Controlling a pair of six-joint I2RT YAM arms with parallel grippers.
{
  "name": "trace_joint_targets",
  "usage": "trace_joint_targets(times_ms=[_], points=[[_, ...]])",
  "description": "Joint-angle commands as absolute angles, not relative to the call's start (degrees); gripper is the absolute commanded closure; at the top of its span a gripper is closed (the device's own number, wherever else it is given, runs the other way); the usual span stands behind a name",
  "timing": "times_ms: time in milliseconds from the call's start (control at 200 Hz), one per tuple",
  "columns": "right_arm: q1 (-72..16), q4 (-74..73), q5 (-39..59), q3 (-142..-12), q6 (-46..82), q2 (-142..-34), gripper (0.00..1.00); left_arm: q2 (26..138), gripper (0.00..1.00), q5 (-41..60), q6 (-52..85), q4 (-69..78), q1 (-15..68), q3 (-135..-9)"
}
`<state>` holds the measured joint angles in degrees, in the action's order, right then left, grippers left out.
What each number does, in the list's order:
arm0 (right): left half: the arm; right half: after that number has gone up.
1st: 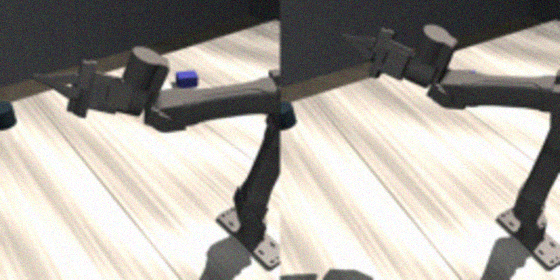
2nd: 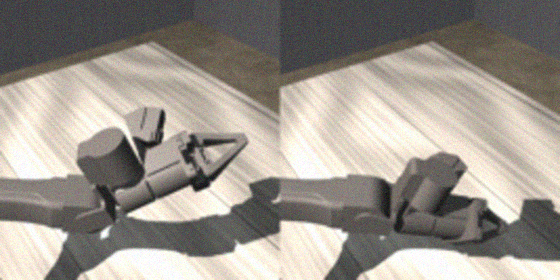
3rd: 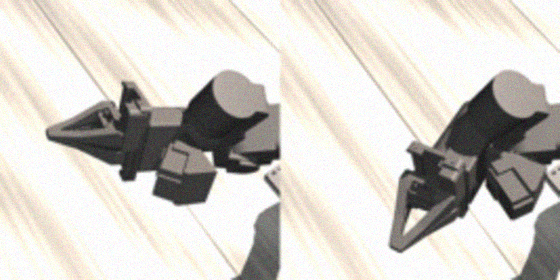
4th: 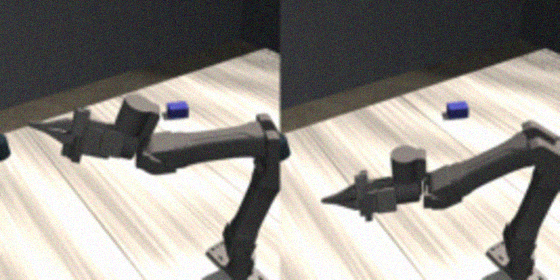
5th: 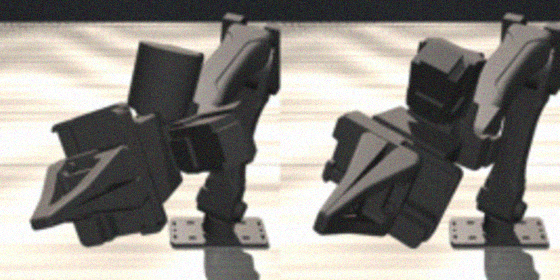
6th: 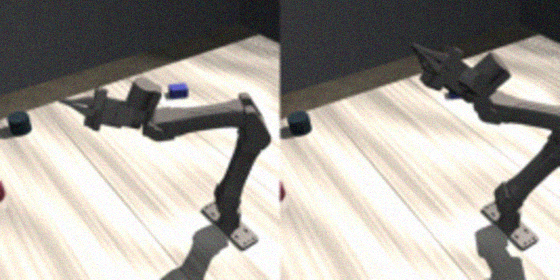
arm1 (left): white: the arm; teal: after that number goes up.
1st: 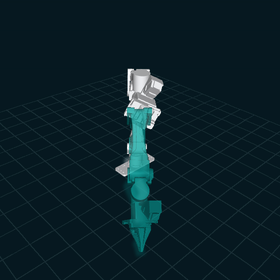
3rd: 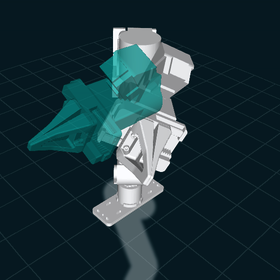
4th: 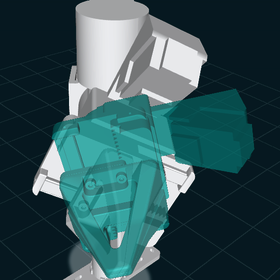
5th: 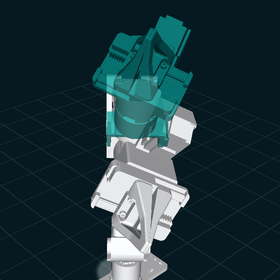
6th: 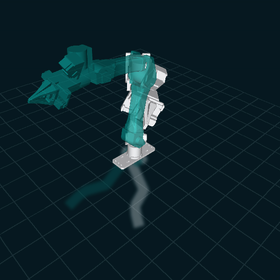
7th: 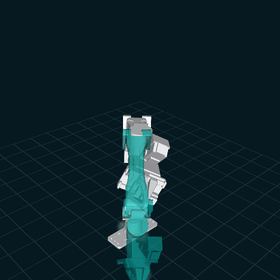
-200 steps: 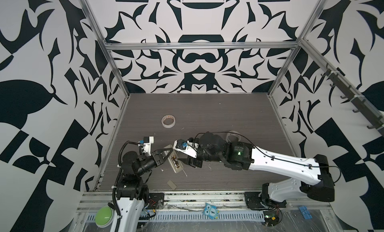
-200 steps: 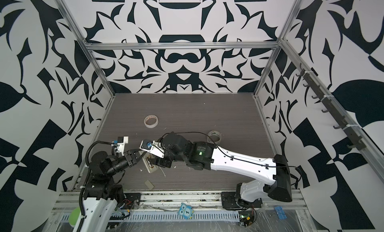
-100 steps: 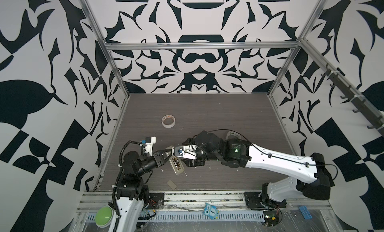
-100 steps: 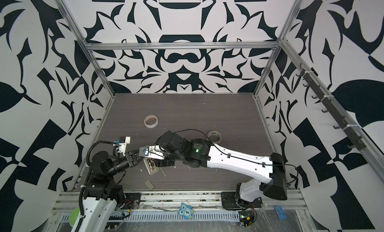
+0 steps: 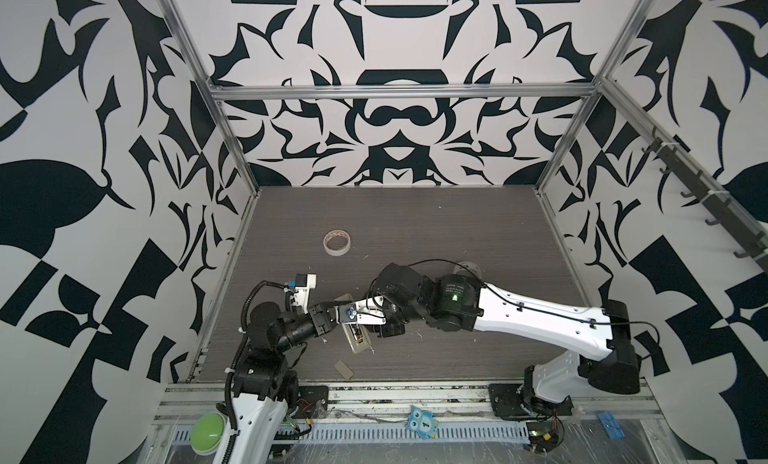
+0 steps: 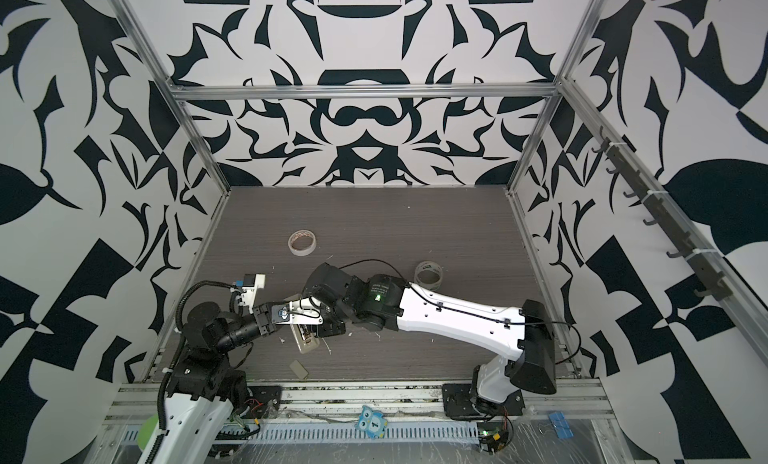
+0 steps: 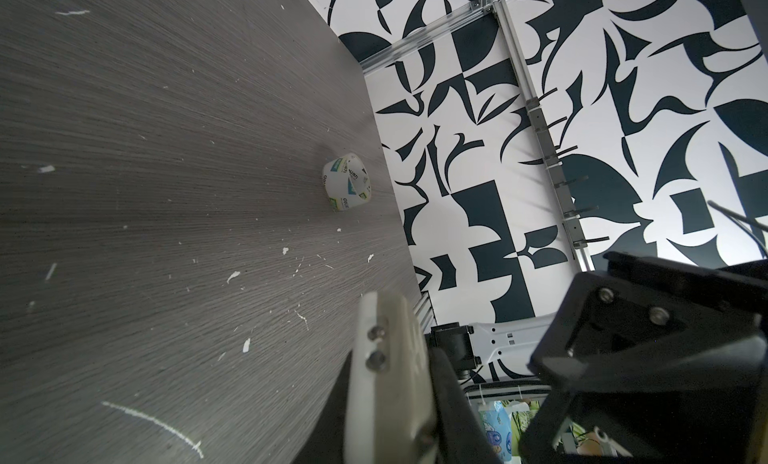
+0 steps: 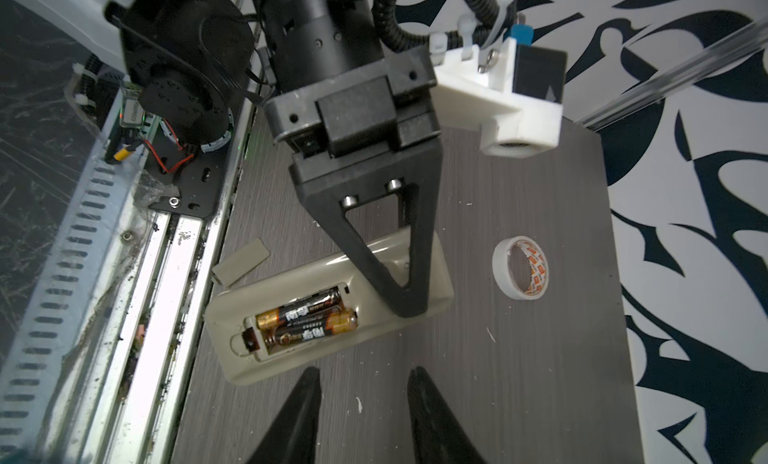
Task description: Load the batteries into the remote control
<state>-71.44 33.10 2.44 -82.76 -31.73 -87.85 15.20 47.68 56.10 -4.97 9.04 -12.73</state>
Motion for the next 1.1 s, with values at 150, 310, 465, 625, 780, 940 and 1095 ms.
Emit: trace_joint_targets(times_ms=[150,310,465,625,780,940,1095], points=[[-71.3,33.1,3.9,-85.5,-31.8,-88.6,0.64,15.1,1.00,48.4,56.2,-3.1,9.7,-13.4],[-71.1,33.3,4.0,-85.9,-31.3,-89.3,0.67,15.2,1.00,48.4,56.2,-3.1,9.7,-13.4],[-70.8,33.3,4.3,-86.1,-30.9,-89.8,0.68,15.2,1.00,48.4,56.2,-3.1,9.7,-13.4],[-70.7,33.8,4.9,-86.6,-30.9,-90.7,0.70,15.3,1.00,48.4,56.2,-3.1,9.7,-13.4],[-70.7,34.5,5.2,-87.0,-30.9,-91.3,0.70,15.4,1.00,48.3,56.0,-3.1,9.7,-13.5],[-70.6,35.1,5.3,-87.4,-30.9,-91.9,0.73,15.4,1.00,48.3,56.0,-3.1,9.8,-13.5],[-70.5,35.4,5.5,-87.5,-31.0,-92.3,0.75,15.4,1.00,48.3,56.0,-3.1,9.8,-13.5]])
